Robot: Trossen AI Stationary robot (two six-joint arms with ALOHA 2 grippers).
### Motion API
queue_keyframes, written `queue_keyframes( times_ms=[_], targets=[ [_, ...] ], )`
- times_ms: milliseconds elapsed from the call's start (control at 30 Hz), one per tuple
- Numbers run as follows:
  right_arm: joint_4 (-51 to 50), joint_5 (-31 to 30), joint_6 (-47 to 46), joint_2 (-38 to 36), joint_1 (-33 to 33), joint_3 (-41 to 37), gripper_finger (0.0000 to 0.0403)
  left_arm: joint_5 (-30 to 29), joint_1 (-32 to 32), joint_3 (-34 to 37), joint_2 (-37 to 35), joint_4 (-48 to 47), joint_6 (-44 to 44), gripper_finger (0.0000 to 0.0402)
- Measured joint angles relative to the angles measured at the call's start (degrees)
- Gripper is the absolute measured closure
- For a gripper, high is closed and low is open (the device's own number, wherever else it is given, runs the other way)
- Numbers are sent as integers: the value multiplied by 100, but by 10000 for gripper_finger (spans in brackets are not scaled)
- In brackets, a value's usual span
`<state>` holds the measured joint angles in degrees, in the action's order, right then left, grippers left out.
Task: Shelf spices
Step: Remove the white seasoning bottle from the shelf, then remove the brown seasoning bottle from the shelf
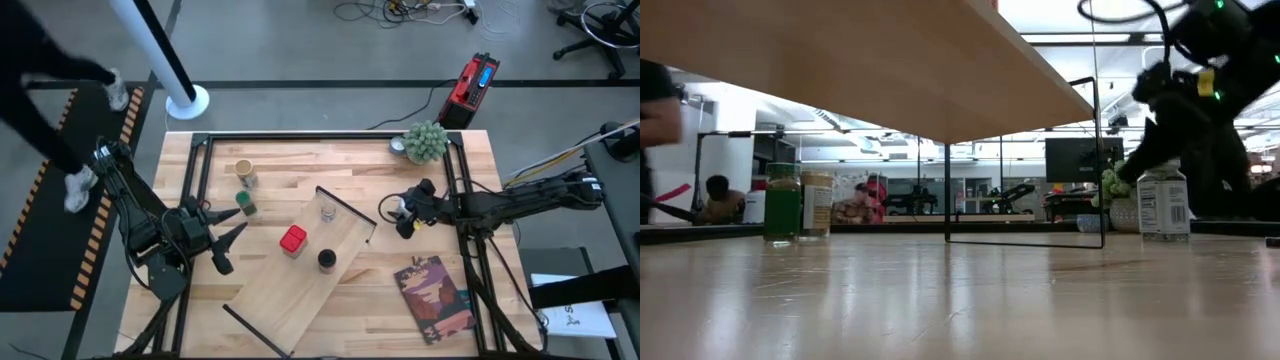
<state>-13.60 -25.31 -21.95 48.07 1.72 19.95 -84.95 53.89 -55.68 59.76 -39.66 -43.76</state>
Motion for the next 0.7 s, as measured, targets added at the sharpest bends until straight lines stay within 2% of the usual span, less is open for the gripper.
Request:
queue_keyframes(
  times_ms=[233,333,500,700],
  targets=[
    [-1084,-3,469,-2,0,1289,96,12,1,0,-1,2,-2,232],
    [-1185,68,664,4,0,1787,93,31,2,0,1,2,-3,231],
    [-1187,555,991,382,4,2591,96,35,1,0,0,2,-3,235],
    [-1340,1386,1437,1374,14,3795,107,7,-16,0,-1,2,-3,239]
  ],
)
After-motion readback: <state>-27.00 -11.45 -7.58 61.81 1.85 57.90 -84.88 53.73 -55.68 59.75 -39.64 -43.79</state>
